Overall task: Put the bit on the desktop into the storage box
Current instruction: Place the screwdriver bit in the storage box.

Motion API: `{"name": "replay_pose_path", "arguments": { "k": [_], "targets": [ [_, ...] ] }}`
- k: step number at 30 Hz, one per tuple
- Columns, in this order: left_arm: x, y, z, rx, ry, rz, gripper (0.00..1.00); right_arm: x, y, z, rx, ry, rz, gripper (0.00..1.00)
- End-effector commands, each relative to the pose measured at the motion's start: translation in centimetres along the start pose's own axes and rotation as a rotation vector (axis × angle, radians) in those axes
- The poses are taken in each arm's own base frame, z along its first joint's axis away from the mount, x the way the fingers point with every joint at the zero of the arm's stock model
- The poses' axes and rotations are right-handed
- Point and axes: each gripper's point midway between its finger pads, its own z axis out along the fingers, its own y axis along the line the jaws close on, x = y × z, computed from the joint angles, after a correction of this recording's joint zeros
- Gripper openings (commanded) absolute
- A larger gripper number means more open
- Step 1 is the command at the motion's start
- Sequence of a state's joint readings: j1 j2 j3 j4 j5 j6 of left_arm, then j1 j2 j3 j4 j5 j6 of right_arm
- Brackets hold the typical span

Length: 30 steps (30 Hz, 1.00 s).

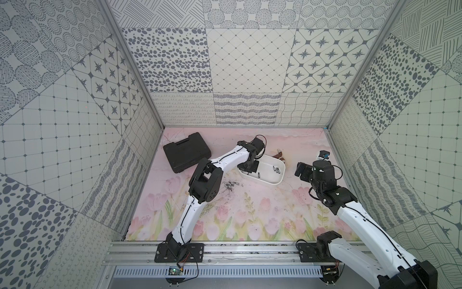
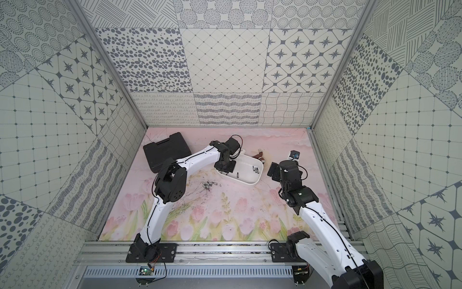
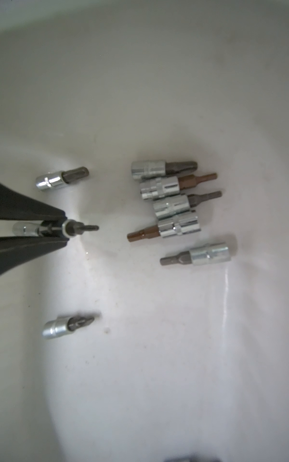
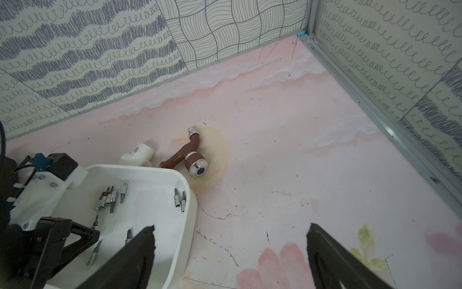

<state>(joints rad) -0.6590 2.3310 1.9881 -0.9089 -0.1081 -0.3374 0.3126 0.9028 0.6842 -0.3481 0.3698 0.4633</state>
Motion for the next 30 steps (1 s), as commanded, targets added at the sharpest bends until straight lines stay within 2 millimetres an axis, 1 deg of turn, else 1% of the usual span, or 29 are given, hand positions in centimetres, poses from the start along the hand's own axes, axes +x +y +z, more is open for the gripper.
{"name": "replay_pose_path", "arguments": {
  "k": [1,3,7,10,15,20,23,26,30],
  "targets": [
    [0.3,0.3,-1.0,-0.024,0.005,0.014,0.12,-0.9,0.2,-0.1,-0.008,-0.028,0.012,0.97],
    [0.1,0.3,-1.4,-0.025,-0.003,0.013,0.19,-0.9,0.2,-0.1,-0.009,-0.029,0.013,0.97],
    [-0.2,0.4,-2.2,-0.025,-0.021,0.013,0.29,-1.0,0.2,-0.2,-0.012,-0.032,0.014,0.97],
    [-0.3,0.4,-2.7,-0.02,-0.029,0.018,0.39,-1.0,0.3,-0.3,-0.014,-0.033,0.016,0.97],
    [-0.5,0.2,-4.1,-0.003,-0.053,0.024,0.47,-1.0,0.4,-0.4,-0.024,-0.033,0.016,0.97],
    [-0.6,-0.1,-6.6,0.047,-0.115,0.03,0.6,-1.2,0.9,-0.7,-0.056,-0.032,0.011,0.97],
    [-0.2,-0.2,-8.1,0.071,-0.148,0.028,0.66,-1.3,1.6,-0.8,-0.093,-0.024,-0.002,0.97],
    [0.3,-0.2,-9.5,0.107,-0.18,0.025,0.71,-1.4,2.6,-1.1,-0.145,-0.013,-0.024,0.97],
    [1.2,0.3,-11.2,0.136,-0.224,0.008,0.75,-1.5,3.6,-1.4,-0.197,-0.001,-0.041,0.97]
  ]
}}
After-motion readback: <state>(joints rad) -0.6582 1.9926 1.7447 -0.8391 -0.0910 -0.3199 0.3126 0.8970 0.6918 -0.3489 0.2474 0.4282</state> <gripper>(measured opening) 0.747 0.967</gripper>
